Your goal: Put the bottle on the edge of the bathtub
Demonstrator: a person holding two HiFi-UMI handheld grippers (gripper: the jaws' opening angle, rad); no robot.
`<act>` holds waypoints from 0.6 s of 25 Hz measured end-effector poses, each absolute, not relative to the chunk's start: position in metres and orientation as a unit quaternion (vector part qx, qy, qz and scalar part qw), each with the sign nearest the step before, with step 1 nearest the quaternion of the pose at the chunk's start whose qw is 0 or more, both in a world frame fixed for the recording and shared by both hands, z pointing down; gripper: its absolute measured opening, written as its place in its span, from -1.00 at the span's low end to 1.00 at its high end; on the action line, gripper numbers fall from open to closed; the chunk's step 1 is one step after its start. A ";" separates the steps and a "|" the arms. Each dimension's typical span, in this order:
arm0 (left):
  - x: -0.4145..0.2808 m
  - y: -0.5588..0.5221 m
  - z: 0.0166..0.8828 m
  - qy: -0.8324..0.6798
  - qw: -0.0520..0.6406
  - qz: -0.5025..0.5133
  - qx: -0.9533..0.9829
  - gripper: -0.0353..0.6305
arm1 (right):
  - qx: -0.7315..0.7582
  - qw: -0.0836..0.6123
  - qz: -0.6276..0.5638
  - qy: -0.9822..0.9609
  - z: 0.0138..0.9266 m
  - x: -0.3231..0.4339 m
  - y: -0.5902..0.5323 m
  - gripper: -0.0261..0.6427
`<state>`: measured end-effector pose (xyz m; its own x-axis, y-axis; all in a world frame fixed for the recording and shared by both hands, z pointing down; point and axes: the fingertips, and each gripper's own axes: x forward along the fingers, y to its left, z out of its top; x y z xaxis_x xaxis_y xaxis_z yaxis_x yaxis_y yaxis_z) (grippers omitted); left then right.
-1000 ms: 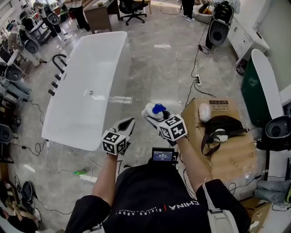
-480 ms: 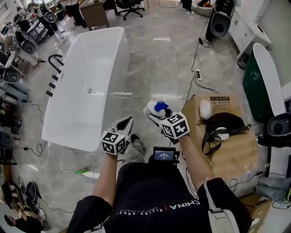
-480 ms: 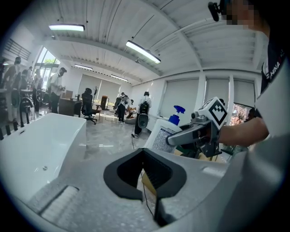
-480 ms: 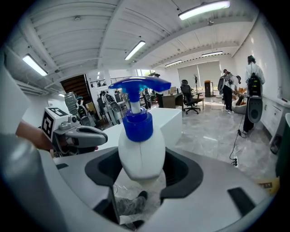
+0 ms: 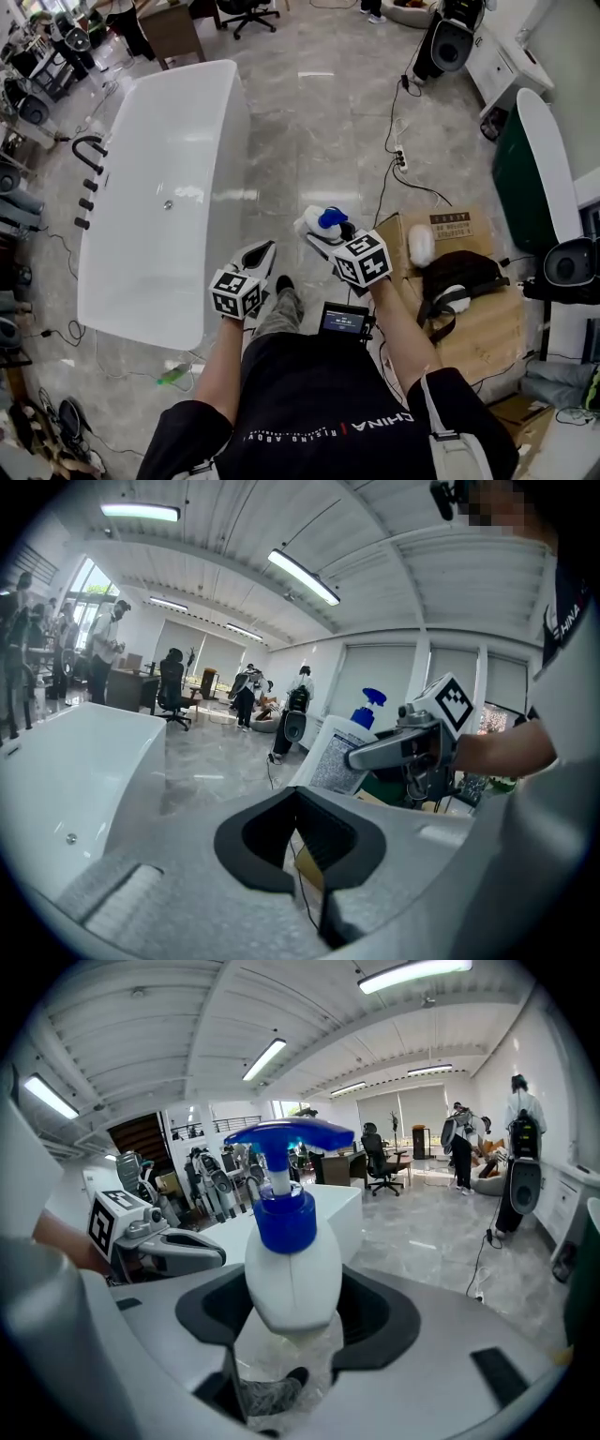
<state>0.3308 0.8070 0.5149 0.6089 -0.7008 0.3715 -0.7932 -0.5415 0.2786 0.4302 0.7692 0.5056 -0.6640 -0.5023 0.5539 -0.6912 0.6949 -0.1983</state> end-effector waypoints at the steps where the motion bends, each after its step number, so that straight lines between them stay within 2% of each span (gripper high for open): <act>1: 0.329 0.792 0.515 -0.424 0.214 0.111 0.873 -0.87 | 0.340 0.237 0.203 -0.887 0.506 0.428 0.752 -0.12; 15: 0.296 0.600 0.523 -0.397 0.224 0.109 0.883 -0.87 | 0.384 0.237 0.225 -0.863 0.509 0.399 0.573 -0.12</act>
